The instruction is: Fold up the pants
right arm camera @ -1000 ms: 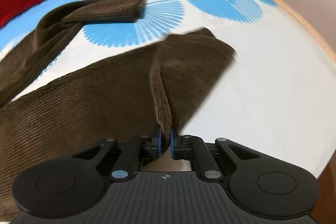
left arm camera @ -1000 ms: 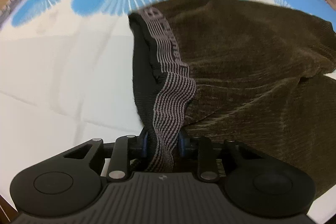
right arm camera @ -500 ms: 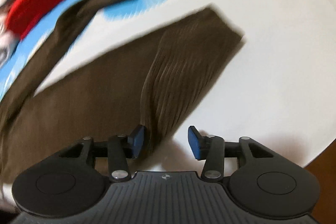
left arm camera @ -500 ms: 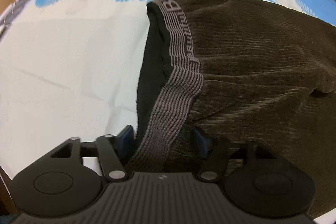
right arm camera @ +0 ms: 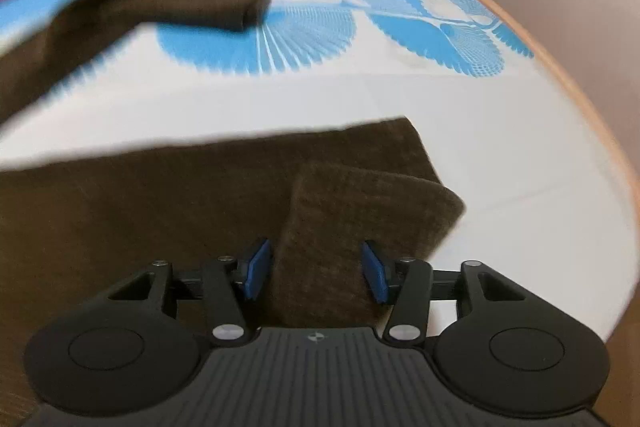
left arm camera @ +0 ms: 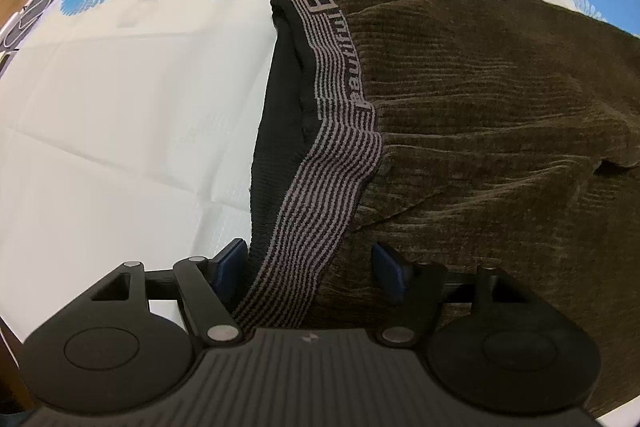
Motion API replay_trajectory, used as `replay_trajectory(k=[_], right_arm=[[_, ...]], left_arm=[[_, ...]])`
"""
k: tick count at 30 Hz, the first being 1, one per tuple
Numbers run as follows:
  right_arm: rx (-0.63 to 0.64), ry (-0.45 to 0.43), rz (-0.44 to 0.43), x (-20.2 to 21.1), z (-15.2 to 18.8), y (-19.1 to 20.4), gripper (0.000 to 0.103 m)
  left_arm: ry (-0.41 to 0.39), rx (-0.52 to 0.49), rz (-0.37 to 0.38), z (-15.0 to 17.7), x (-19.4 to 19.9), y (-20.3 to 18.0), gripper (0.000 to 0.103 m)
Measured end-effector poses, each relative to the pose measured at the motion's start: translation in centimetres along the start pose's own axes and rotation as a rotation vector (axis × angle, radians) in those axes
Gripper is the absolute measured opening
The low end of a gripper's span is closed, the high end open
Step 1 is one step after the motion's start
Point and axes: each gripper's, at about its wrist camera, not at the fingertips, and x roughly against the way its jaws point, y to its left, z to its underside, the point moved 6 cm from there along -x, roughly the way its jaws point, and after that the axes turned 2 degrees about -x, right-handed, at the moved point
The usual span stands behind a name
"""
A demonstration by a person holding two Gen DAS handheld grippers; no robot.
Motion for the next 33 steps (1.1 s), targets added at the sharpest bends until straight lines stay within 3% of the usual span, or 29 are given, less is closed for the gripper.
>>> replay_trajectory(k=[1,2,3,6,9,12,14,16,19,21,23,24,30,31,32,33], right_arm=[[0.006,0.005,0.013,-0.1,0.2,-0.4,0.038],[-0.019,0.002,0.004,-0.1,0.3,-0.9,0.012],[-0.072,-0.004,-0.013,0.3,0.5,-1.9,0.007],[-0.344,-0.032,-0.006,1.7,1.3,-7.6,0.006],[-0.586,0.046,-0.03,2.0,4.9,-12.4,0.005],[-0.726,0.162,-0.006,1.6,9.0,-15.6,0.0],[-0.781,0.179,0.047,1.7,10.5,-17.7,0.0],[-0.831,0.186,0.01,1.7,11.5,-18.5,0.0],[-0.818,0.15,-0.129,2.0,10.6,-17.3,0.002],[-0.794,0.116,-0.154,2.2,9.6,-16.4,0.009],[-0.806,0.116,-0.159,1.8,9.0,-16.1,0.043],[-0.819,0.126,-0.145,1.4,9.1,-15.9,0.048],[-0.819,0.161,-0.081,0.0,9.0,-15.2,0.047],[-0.799,0.16,-0.065,-0.1,8.8,-14.9,0.036],[-0.78,0.158,-0.059,-0.2,8.8,-14.8,0.015],[-0.767,0.158,-0.062,-0.3,8.8,-14.7,0.01]], left_arm=[[0.003,-0.006,-0.007,0.0,-0.1,-0.1,0.074],[0.005,-0.011,-0.014,-0.1,-0.2,-0.2,0.074],[0.006,-0.016,-0.021,-0.1,-0.2,-0.3,0.074],[0.001,-0.03,-0.034,-0.2,-0.2,-0.4,0.071],[-0.009,-0.064,-0.056,0.0,0.0,-0.6,0.065],[-0.02,-0.103,-0.08,0.5,0.3,-0.7,0.056],[-0.027,-0.105,-0.086,0.7,0.5,-0.6,0.053],[-0.034,-0.093,-0.083,0.7,0.8,-0.5,0.053],[-0.036,-0.027,-0.049,0.5,1.2,0.3,0.057],[-0.037,0.013,-0.022,0.5,1.5,0.8,0.063],[-0.032,0.03,0.001,0.8,1.7,1.0,0.065],[-0.031,0.023,0.0,0.9,1.7,1.0,0.067],[-0.033,-0.086,-0.029,1.6,1.4,0.1,0.065],[-0.034,-0.09,-0.034,1.5,1.3,0.2,0.063],[-0.036,-0.094,-0.04,1.5,1.2,0.2,0.059],[-0.038,-0.102,-0.04,1.5,1.3,0.1,0.055]])
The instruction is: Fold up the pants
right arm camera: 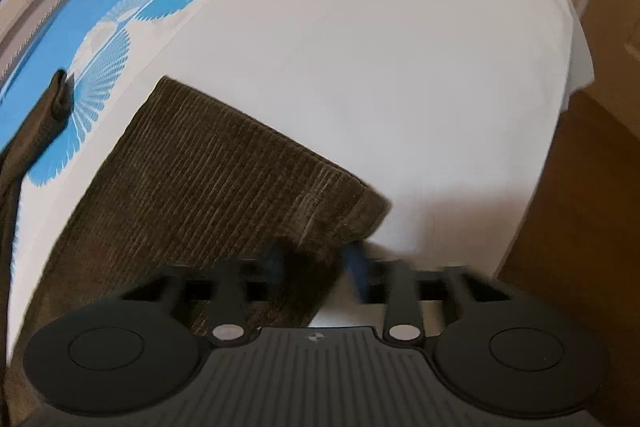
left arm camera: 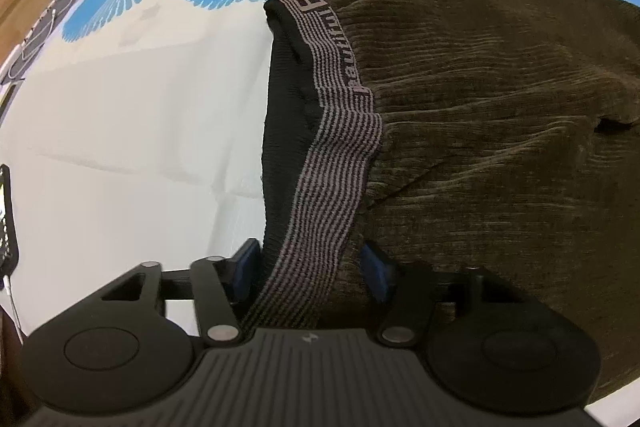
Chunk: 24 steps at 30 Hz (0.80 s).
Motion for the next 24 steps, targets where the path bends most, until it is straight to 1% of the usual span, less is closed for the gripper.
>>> replay_trajectory(k=[1,3,6,12,14,16,17,18,21,22,24], right_arm=[[-0.005,0.002,-0.008,-0.1,0.0,0.1,0.009],[-0.006,0.001,-0.001,-0.1,-0.1,0.1,0.008],[0.024,-0.008,0.023,0.1,-0.1,0.2,0.007],[0.014,-0.001,0.11,0.5,0.2,-0.5,0.007],[0.023,-0.005,0.118,0.7,0.5,-0.4,0.008],[0.047,-0.011,0.107,0.8,0.6,0.2,0.01],[0.065,-0.024,0.115,0.9,0.3,0.7,0.012],[0.084,-0.045,0.122,1.3,0.0,1.0,0.013],[0.14,-0.115,0.12,2.8,-0.6,2.2,0.022],[0.162,-0.153,0.126,3.5,-0.8,2.6,0.03],[0.203,-0.248,0.14,5.0,-1.3,3.5,0.033]], left_arm=[[-0.003,-0.014,-0.004,0.0,0.0,-0.2,0.054],[-0.009,-0.05,-0.015,0.0,0.1,-0.6,0.046],[-0.019,-0.108,-0.037,0.2,0.3,-1.2,0.04],[-0.018,-0.17,-0.045,0.8,0.7,-1.3,0.039],[-0.019,-0.189,-0.048,0.9,0.9,-1.4,0.04],[-0.019,-0.177,-0.041,0.5,1.1,-1.2,0.044],[-0.025,-0.155,-0.034,0.2,1.3,-0.9,0.049],[-0.034,-0.135,-0.028,-0.1,1.5,-0.6,0.052],[-0.091,-0.08,-0.047,-1.1,2.8,0.3,0.052],[-0.108,-0.069,-0.051,-1.3,3.2,0.3,0.053],[-0.131,-0.061,-0.049,-1.8,3.9,0.1,0.054]])
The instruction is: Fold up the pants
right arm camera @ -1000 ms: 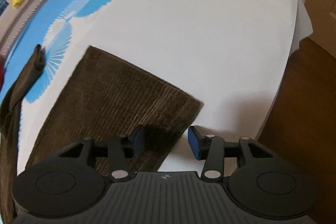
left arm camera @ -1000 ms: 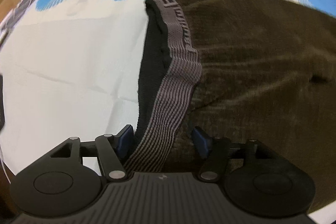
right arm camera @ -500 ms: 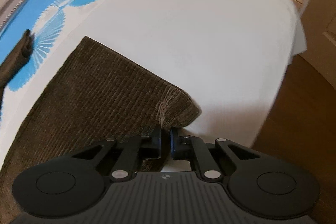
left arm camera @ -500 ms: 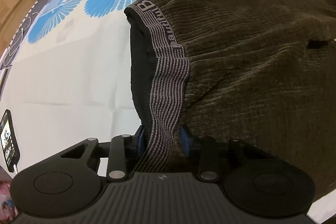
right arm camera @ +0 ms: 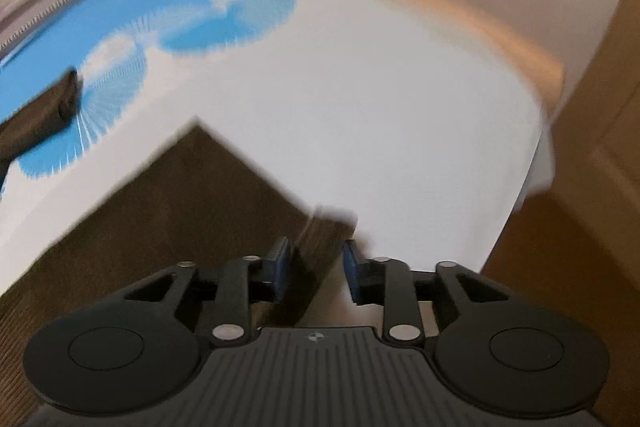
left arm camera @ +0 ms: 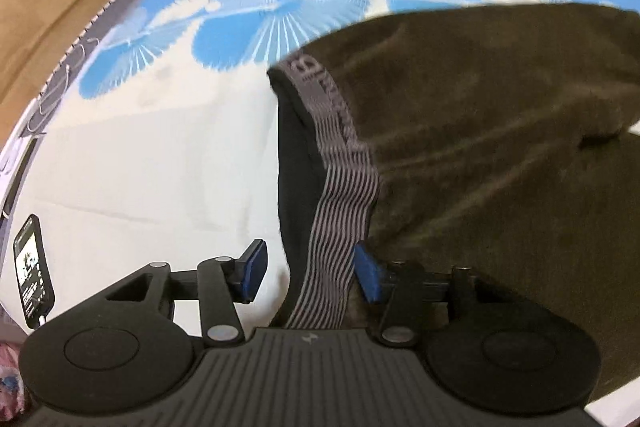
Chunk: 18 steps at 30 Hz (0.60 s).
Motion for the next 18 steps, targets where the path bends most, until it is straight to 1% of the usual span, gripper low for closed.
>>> replay_trajectory(k=[1,3,6,10,13,15,18], right_arm=[[0.028,-0.046,0.0,0.8,-0.4,0.5,0.034],[0.054,-0.108,-0.02,2.0,-0.9,1.3,0.034],[0.095,-0.194,-0.091,3.7,-1.5,2.9,0.034],[0.156,-0.329,-0.22,6.7,-2.3,5.3,0.034],[0.203,-0.37,-0.269,8.3,-3.0,7.0,0.04],[0.229,-0.381,-0.3,9.1,-3.2,8.2,0.044],[0.262,-0.4,-0.336,10.5,-3.2,9.6,0.047]], left_arm=[[-0.017,-0.002,-0.001,-0.4,0.3,-0.2,0.054],[-0.047,-0.014,-0.008,-1.0,1.1,-0.8,0.057],[-0.092,-0.024,-0.015,-2.1,2.1,-1.8,0.057],[-0.161,-0.015,-0.028,-3.8,3.3,-3.0,0.057],[-0.226,-0.004,-0.032,-4.9,4.8,-3.7,0.057],[-0.274,-0.008,-0.033,-5.6,6.2,-4.6,0.061],[-0.303,-0.07,-0.034,-6.8,8.4,-6.5,0.064]])
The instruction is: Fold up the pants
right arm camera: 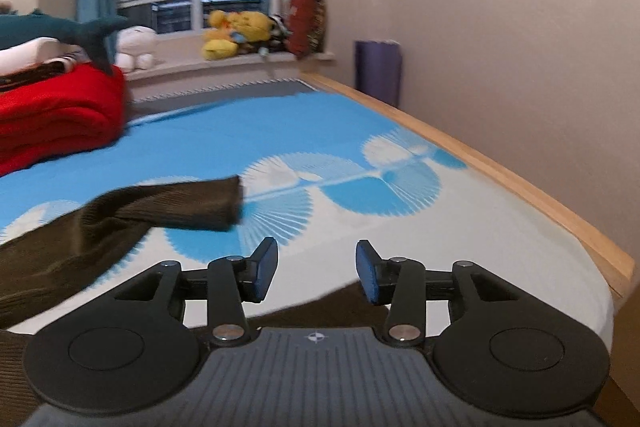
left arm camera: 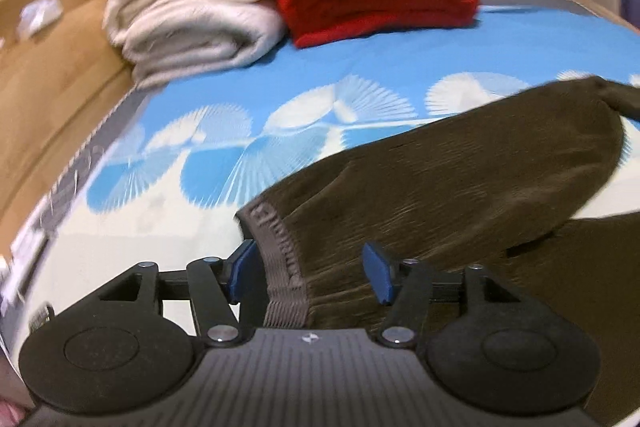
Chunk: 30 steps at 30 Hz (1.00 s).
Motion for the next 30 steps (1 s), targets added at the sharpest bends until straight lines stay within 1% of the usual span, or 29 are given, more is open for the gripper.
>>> replay_trajectory(k=[1,3,4,5,8,9,10,12,13,16,17,18,19,21,22,24,25,26,27,28,29,30], right_arm=[[0.004,-0.004,-0.017,0.2,-0.3,0.5,0.049],[0.005,-0.004,-0.05,0.8,-0.7,1.3,0.056],[0.001,-0.003,-0.069,0.9,-1.0,1.8,0.062],[-0.001,-0.001,-0.088,1.1,-1.1,2.1,0.064],[0.016,-0.001,-0.132,1.3,-1.5,3.5,0.064],[0.024,0.003,-0.145,1.1,-1.6,4.0,0.064],[0.029,0.009,-0.167,1.1,-1.7,4.4,0.064],[0.026,0.024,-0.207,1.0,-1.7,5.4,0.064],[0.024,0.028,-0.221,1.0,-1.8,5.9,0.064],[0.017,0.03,-0.244,1.0,-2.1,7.2,0.064],[0.011,0.025,-0.252,1.1,-2.2,7.7,0.064],[0.008,0.019,-0.258,1.2,-2.4,8.2,0.064],[0.006,0.015,-0.263,1.2,-2.6,8.7,0.064],[0.003,0.007,-0.265,1.2,-2.9,9.7,0.064],[0.003,0.004,-0.267,1.0,-3.0,10.3,0.063],[0.012,0.003,-0.264,0.5,-3.3,11.4,0.059],[0.014,0.001,-0.262,0.2,-3.5,12.0,0.056],[0.014,-0.004,-0.259,-0.1,-3.6,12.4,0.046],[0.015,-0.011,-0.26,-0.5,-3.8,12.8,0.04],[0.016,-0.014,-0.265,-0.9,-4.0,13.4,0.028],[0.015,-0.01,-0.27,-1.4,-4.1,13.9,0.017],[0.012,-0.008,-0.268,-2.0,-4.4,14.2,0.012]], left_arm=[[-0.037,-0.01,-0.003,-1.1,1.1,-0.7,0.064],[-0.111,-0.014,0.004,-2.5,2.8,-2.0,0.074],[-0.138,-0.021,0.019,-3.1,3.4,-2.8,0.074],[-0.154,-0.03,0.032,-3.5,3.9,-3.8,0.074],[-0.192,-0.039,0.06,-4.4,4.0,-6.4,0.074],[-0.197,-0.033,0.071,-4.5,3.8,-7.2,0.074],[-0.185,-0.027,0.086,-4.8,3.3,-8.1,0.074],[-0.13,-0.036,0.112,-5.4,2.1,-9.8,0.074],[-0.131,-0.037,0.13,-6.2,1.8,-10.6,0.074],[-0.179,-0.027,0.165,-9.4,1.4,-12.6,0.074],[-0.179,-0.017,0.18,-10.4,1.1,-13.3,0.071],[-0.17,-0.008,0.192,-11.2,0.7,-14.0,0.065],[-0.149,-0.001,0.205,-12.3,0.1,-15.0,0.062],[-0.122,0.002,0.219,-13.8,-1.1,-16.7,0.045],[-0.119,0.008,0.223,-14.4,-1.3,-17.5,0.041],[-0.111,0.034,0.249,-15.3,-2.3,-18.9,0.025],[-0.104,0.051,0.26,-15.6,-3.1,-19.6,0.022],[-0.098,0.064,0.266,-15.8,-3.9,-20.3,0.02],[-0.097,0.068,0.27,-15.5,-4.6,-20.9,0.019],[-0.097,0.059,0.27,-15.3,-5.4,-21.6,0.019],[-0.088,0.047,0.263,-14.5,-6.0,-21.7,0.019],[-0.065,0.038,0.255,-14.1,-7.0,-22.4,0.019]])
